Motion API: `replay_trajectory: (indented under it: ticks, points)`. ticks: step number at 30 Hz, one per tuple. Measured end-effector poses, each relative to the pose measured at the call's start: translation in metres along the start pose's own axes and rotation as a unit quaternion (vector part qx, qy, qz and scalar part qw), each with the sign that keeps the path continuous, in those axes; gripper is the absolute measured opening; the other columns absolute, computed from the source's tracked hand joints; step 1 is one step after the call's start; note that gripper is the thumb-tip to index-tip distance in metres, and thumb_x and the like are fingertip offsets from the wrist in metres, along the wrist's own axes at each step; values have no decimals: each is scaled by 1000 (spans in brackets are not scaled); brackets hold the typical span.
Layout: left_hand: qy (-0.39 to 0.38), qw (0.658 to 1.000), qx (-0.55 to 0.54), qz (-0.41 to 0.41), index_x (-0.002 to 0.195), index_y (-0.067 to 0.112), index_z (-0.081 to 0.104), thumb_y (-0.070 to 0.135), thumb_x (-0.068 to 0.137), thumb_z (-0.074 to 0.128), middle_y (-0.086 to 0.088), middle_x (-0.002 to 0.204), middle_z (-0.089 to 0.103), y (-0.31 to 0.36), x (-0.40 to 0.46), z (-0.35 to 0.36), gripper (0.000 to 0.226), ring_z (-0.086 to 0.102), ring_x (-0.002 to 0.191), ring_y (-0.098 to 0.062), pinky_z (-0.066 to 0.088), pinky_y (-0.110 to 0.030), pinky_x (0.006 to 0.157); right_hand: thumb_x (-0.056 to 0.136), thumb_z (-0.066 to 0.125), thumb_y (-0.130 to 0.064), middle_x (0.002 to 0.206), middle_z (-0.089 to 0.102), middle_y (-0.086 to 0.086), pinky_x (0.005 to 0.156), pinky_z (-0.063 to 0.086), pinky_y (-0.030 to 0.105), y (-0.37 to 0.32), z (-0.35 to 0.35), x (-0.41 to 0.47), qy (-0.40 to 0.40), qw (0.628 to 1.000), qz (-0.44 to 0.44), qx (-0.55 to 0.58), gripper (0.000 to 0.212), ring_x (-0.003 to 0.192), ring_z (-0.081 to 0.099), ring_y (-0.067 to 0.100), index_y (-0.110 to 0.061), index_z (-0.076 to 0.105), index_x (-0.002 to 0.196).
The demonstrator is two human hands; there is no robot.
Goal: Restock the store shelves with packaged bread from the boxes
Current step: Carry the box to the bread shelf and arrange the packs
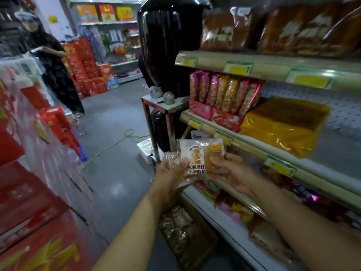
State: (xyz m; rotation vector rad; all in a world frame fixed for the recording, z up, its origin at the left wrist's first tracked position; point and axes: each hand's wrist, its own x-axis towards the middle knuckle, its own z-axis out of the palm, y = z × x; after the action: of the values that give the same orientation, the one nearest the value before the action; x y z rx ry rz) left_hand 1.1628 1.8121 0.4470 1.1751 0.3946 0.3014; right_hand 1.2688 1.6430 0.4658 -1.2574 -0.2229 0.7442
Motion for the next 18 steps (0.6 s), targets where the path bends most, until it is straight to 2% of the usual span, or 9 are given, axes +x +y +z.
replay_trajectory:
  ticks: [3,6,8,10,13,15,18]
  points:
    - [-34,999,10,8,122,2,53,5,89,67,-17,107,73,19,-11,32,36,73,90,-30,61,-39,66,75,72,-8,98,74,17,63,60,36,-29,-14,-32,28,999,-31,-15,36,83,73,28,-1,65,109]
    - [-55,998,29,18,121,6,56,6,88,69,-17,113,71,35,-20,67,35,73,91,-29,61,-52,75,67,76,-13,99,74,16,74,60,43,-55,-28,-61,57,996,-62,-23,46,86,72,31,-2,66,110]
    - [-66,996,45,35,119,9,59,5,89,68,-15,108,71,42,-24,89,32,73,85,-25,60,-49,75,64,77,-13,100,74,15,81,58,46,-71,-39,-78,66,994,-81,-31,46,89,72,31,-5,67,108]
    - [-72,994,64,53,117,14,61,7,87,70,-13,106,73,49,-29,110,31,73,87,-26,60,-48,76,61,80,-13,102,74,15,85,56,47,-85,-50,-94,74,991,-99,-46,49,92,72,33,-6,68,108]
    - [-87,992,66,69,115,17,63,8,86,72,-10,103,75,54,-37,142,31,74,87,-25,62,-42,66,69,81,-9,101,74,14,78,59,40,-104,-70,-116,102,984,-127,-75,38,89,72,30,-6,68,105]
    - [-98,990,67,73,114,18,63,9,86,73,-8,105,75,54,-42,165,32,74,89,-22,61,-38,63,72,80,-8,101,75,11,73,55,35,-116,-87,-131,123,977,-144,-97,33,90,71,28,-9,69,103]
    - [-124,986,86,77,119,18,61,13,86,73,-9,115,72,53,-51,206,36,72,101,-25,60,-52,77,72,81,-8,100,75,9,76,51,37,-138,-118,-158,143,968,-164,-126,32,89,70,27,-10,70,102]
